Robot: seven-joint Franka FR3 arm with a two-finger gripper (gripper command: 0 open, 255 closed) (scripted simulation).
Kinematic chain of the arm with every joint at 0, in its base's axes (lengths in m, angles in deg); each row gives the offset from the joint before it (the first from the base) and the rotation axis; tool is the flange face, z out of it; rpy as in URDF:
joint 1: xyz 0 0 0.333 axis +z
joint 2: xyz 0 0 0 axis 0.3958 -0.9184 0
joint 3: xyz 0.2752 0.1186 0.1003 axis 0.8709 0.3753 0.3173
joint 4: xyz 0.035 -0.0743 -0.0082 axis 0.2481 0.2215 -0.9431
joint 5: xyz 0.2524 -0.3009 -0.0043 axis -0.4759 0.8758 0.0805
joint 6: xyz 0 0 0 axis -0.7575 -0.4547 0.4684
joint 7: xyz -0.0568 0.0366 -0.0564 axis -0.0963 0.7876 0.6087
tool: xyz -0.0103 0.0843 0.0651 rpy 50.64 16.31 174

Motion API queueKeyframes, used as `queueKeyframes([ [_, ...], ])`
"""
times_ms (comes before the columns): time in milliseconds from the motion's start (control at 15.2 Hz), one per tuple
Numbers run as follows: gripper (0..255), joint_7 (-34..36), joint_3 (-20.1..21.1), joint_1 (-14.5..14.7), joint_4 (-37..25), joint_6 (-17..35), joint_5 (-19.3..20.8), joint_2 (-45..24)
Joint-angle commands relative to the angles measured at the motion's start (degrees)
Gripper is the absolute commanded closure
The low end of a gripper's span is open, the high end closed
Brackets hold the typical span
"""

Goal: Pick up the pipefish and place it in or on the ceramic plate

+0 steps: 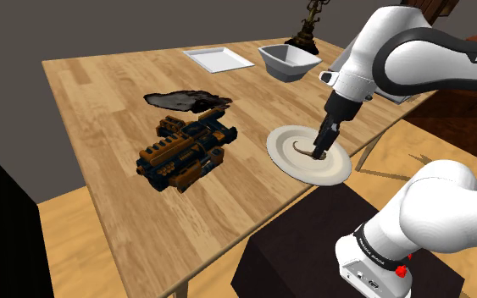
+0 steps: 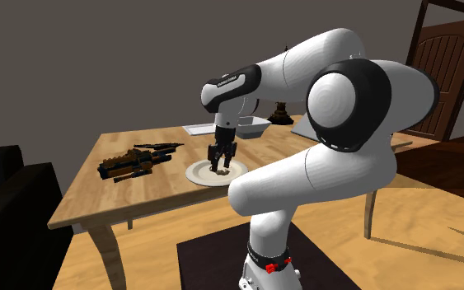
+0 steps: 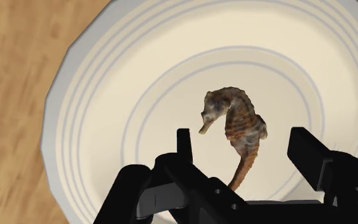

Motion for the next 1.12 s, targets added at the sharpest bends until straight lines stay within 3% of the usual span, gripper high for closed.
queueKeyframes([
  [0,0,0.0,0.0,0.0,0.0,0.0,0.0,0.0],
  [264,0,0.0,0.0,0.0,0.0,0.0,0.0,0.0],
  [528,0,0.11,-0.86,-0.49,-7.18,-7.34,0.93,0.1],
  [1056,0,0.12,-0.86,-0.48,-7.18,-7.34,0.94,0.1],
])
